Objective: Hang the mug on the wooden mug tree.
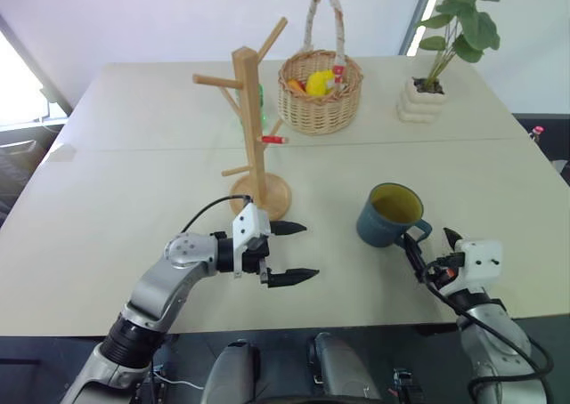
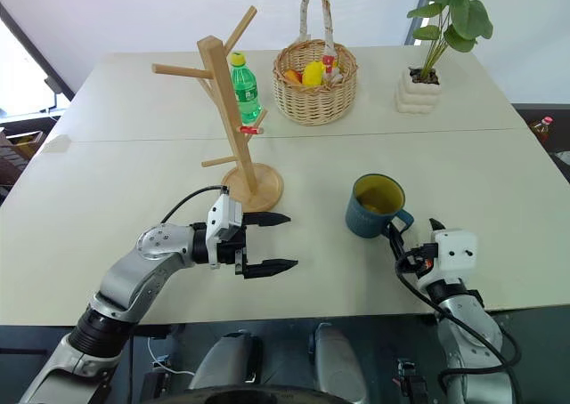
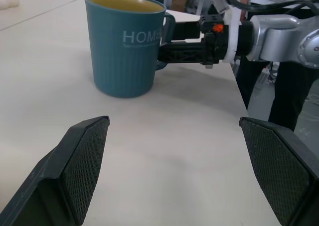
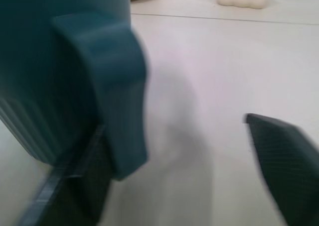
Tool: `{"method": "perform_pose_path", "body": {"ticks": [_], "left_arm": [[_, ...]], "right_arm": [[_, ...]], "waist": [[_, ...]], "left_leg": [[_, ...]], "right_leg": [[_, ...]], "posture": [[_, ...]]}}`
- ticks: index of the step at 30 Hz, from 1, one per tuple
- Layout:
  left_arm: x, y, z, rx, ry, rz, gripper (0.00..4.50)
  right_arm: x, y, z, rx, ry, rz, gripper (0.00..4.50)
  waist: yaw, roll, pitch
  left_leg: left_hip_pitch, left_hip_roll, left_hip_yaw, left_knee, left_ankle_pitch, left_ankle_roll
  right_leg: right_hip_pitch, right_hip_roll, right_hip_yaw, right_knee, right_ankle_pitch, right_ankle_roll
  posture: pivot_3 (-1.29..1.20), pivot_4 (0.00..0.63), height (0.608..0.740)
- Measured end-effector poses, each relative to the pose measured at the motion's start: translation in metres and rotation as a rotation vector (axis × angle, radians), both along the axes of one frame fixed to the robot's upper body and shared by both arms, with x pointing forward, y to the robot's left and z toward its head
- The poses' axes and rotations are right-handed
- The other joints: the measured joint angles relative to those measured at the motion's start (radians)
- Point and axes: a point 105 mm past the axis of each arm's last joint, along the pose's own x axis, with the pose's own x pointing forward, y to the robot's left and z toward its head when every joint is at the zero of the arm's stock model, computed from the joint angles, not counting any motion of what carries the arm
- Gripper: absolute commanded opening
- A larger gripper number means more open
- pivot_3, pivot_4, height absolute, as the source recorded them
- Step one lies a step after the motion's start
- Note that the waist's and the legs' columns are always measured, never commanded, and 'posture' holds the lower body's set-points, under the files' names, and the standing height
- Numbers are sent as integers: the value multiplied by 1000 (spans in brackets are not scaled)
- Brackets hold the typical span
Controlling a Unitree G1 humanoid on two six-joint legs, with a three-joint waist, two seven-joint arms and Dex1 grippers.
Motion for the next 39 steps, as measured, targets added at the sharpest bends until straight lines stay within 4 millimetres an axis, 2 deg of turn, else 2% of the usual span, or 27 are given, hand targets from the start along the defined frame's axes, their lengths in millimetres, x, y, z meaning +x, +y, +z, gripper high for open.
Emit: {"method": "perform_pose_path", "body": {"ticks": [5,11,14,20,22,27,29,33,39], "left_arm": [[0,0,0,-1,-2,9,4500],[1,3,-2,2,5,29,4500],[3,10,-6,4,13,67,4500],[20,49,-1,-7,1,234,4500],[24,59,3,-26,-3,274,4500],[36,83,29,-118,-22,371,4500],[37,90,34,-127,-24,391,4500],[35,100,43,-139,-25,413,4500],[29,113,56,-161,-36,448,4500]], "right_arm": [[3,7,-4,27,6,19,25],[4,11,-4,9,15,54,25],[6,21,10,-161,21,182,25],[19,76,81,-473,-131,525,25],[25,87,101,-536,-170,575,25],[40,126,150,-632,-280,684,25],[43,140,155,-665,-288,729,25],[55,156,157,-702,-278,756,25],[68,162,158,-754,-269,759,25]], "waist": [[0,0,0],[0,0,0],[-4,1,0],[-4,1,1],[-1,0,1],[1,-1,2],[1,-2,2],[-1,-2,2],[-1,-2,2]], "left_leg": [[0,0,0,0,0,0],[0,0,0,0,0,0],[0,0,1,0,0,0],[1,1,-1,1,0,0],[0,1,-1,1,0,0],[-1,0,-2,2,0,0],[-2,0,-2,1,0,0],[-3,-1,-1,1,0,0],[-3,0,-2,1,0,0]], "right_leg": [[0,0,0,0,0,0],[0,0,0,0,0,0],[0,0,0,0,0,0],[0,2,-1,1,0,0],[0,2,-1,1,0,0],[-1,0,-2,0,0,0],[-1,-1,-3,-1,0,0],[-2,-2,-2,-2,0,0],[-2,-2,-2,-2,0,0]], "posture": [[0,150,740],[0,150,740],[0,150,740],[0,150,740],[0,150,740],[0,150,740],[0,150,740],[0,150,740],[0,150,740]]}}
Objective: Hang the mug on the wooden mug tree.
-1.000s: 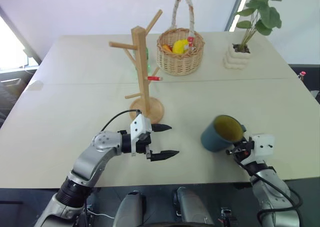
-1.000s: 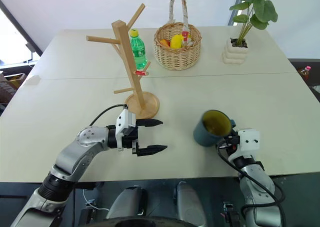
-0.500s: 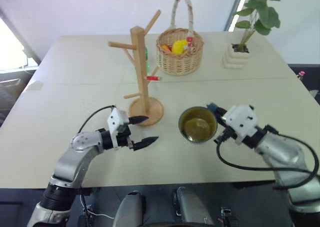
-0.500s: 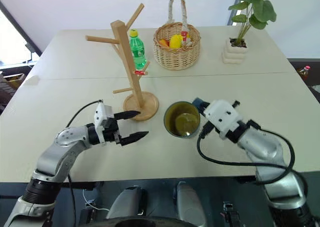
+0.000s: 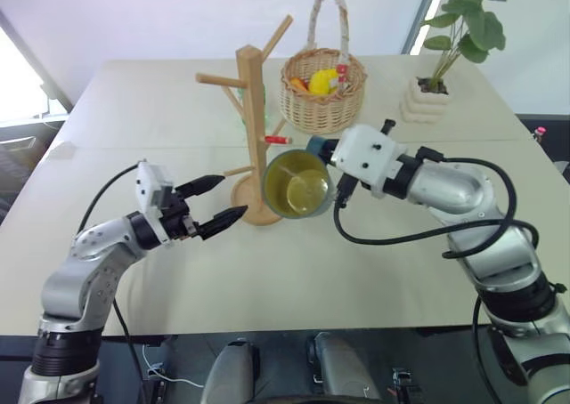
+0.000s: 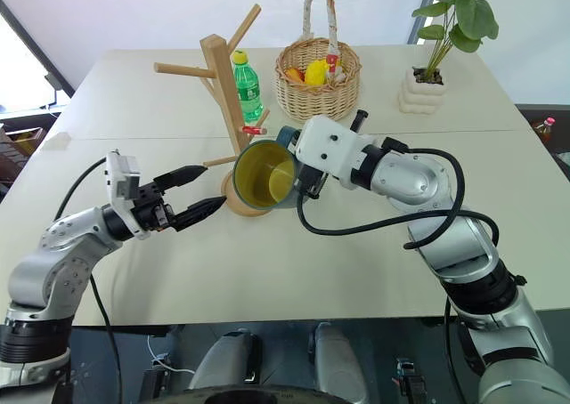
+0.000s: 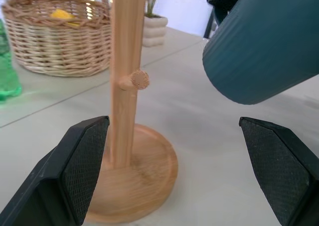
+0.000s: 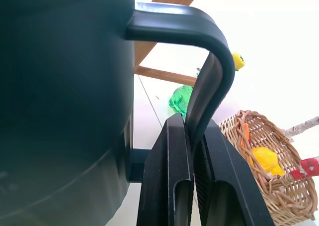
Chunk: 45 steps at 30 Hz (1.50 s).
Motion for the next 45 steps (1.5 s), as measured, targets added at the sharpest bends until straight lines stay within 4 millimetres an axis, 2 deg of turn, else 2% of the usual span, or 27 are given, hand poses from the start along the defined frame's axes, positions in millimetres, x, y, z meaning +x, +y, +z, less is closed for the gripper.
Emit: {"method": "perform_pose_path", "body": {"ticks": [12,25,26,27,31,36,41,43,45], "left_arm": [[-7,10,0,-3,6,55,4500],[-4,10,15,-28,-26,39,4500],[-4,10,15,-30,-26,39,4500],[-4,10,16,-32,-26,39,4500],[-4,10,16,-38,-25,48,4500],[-3,10,17,-39,-27,53,4500],[-1,12,17,-43,-25,65,4500],[0,14,15,-50,-16,82,4500],[5,22,11,-80,5,129,4500]], "right_arm": [[12,23,12,-12,-41,49,25],[31,40,1,-43,-24,24,25],[31,41,1,-43,-24,24,689],[31,41,1,-43,-26,26,1008],[31,42,3,-40,-38,28,2949],[29,30,14,-28,-78,18,2949],[11,-5,22,63,-45,53,2949],[4,-20,17,102,5,61,2949],[1,-41,8,226,88,37,2949]], "waist": [[0,0,0],[-2,0,0],[-2,0,0],[-2,0,0],[-2,0,0],[0,0,0],[1,0,0],[0,0,0],[1,0,0]], "left_leg": [[0,0,0,-1,0,0],[-1,0,0,-1,0,0],[-1,0,0,-1,0,0],[-1,0,0,-1,0,0],[-1,0,0,-1,0,0],[-1,0,0,-1,0,0],[-2,0,0,-1,0,0],[-1,0,0,-2,0,0],[0,0,0,-2,0,0]], "right_leg": [[-1,0,0,1,0,0],[-2,0,0,1,0,0],[-2,0,0,1,0,0],[-2,0,0,1,0,0],[-2,0,0,1,0,0],[-2,0,0,0,0,0],[-1,-1,0,-2,0,0],[-1,-1,0,-2,0,0],[0,-1,0,-2,0,0]], "posture": [[0,150,740],[0,150,740],[0,150,740],[0,150,740],[0,150,740],[0,150,740],[0,150,740],[0,150,740],[0,150,740]]}}
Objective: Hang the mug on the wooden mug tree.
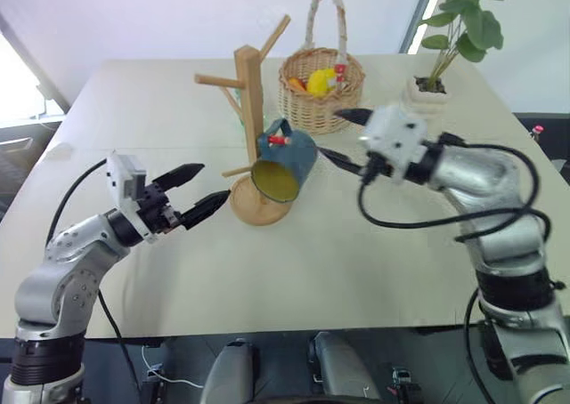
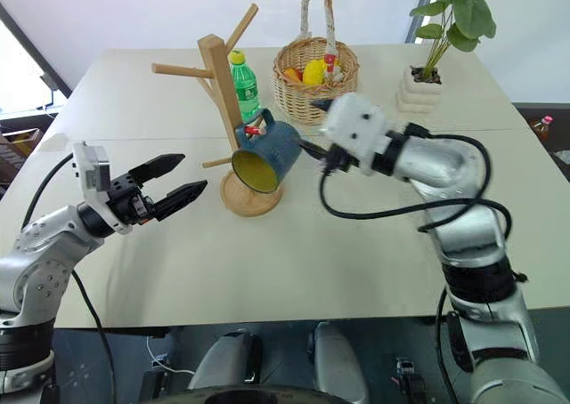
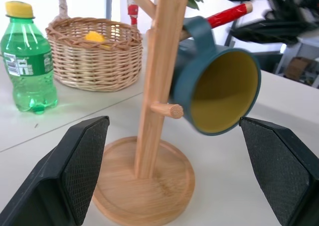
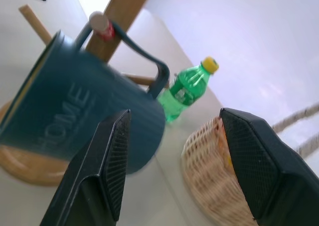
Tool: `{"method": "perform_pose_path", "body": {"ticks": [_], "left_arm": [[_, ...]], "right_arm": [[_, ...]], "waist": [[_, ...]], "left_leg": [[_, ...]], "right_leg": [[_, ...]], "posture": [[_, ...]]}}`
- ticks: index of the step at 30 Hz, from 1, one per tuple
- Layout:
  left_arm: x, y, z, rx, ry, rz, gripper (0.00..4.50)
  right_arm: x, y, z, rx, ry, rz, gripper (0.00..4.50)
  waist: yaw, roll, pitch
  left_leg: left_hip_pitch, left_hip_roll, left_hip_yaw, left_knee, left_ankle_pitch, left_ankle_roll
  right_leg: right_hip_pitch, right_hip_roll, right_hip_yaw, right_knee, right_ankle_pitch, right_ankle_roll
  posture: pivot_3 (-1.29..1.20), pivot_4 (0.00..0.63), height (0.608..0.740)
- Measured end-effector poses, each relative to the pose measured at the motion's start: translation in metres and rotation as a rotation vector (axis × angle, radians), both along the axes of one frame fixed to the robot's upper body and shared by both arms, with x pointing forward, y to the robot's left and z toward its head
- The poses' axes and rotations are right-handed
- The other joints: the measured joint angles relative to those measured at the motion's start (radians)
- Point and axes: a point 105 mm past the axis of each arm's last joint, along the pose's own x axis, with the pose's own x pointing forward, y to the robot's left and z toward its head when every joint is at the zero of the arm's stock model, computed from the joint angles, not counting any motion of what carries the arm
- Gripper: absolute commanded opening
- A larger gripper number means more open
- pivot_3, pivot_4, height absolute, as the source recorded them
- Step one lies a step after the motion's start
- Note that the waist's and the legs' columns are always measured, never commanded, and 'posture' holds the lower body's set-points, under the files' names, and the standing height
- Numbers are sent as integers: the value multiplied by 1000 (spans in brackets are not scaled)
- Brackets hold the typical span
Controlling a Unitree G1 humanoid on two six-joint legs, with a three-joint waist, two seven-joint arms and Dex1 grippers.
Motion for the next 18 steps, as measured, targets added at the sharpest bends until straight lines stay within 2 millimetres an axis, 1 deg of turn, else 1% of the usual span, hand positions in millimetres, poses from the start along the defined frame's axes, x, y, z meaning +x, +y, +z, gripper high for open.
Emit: {"method": "perform_pose_path", "body": {"ticks": [2,3,4,5,6,9,11,14,18], "left_arm": [[7,13,-8,-25,32,79,4500],[13,24,-15,-23,49,149,4500],[14,27,-17,-22,55,169,4500],[19,35,-25,-16,65,232,4500],[20,39,-28,-16,69,258,4500],[25,63,-52,18,106,414,4500],[24,73,-66,28,133,477,4500],[21,79,-77,43,139,529,4500],[16,85,-85,71,147,570,4500]], "right_arm": [[3,-22,-19,117,95,-60,2949],[10,-40,-39,204,162,-130,2949],[12,-44,-45,221,185,-151,2949],[17,-55,-62,279,226,-207,2949],[19,-59,-68,300,239,-228,2949],[28,-78,-97,401,275,-337,2949],[31,-87,-112,419,291,-383,2949],[33,-90,-119,431,283,-398,2949],[33,-88,-122,428,277,-391,2949]], "waist": [[-2,0,0],[-2,0,0],[-3,0,0],[-3,0,0],[-4,0,0],[-5,0,0],[-3,1,0],[-1,1,0],[-1,1,0]], "left_leg": [[1,0,0,0,0,0],[2,0,0,0,0,0],[1,0,1,0,0,0],[2,0,1,0,0,0],[2,0,1,0,0,0],[2,0,1,0,0,0],[1,0,2,0,0,0],[1,0,2,0,0,0],[1,0,2,0,0,0]], "right_leg": [[0,0,0,1,0,0],[1,0,0,1,0,0],[0,0,1,2,0,0],[0,1,1,3,0,0],[0,1,1,3,0,0],[-1,1,1,4,0,0],[-1,1,1,4,0,0],[-1,1,1,3,0,0],[-1,1,1,3,0,0]], "posture": [[0,150,740],[0,150,740],[0,150,740],[0,150,740],[0,150,740],[0,150,740],[0,150,740],[0,150,740],[0,150,740]]}}
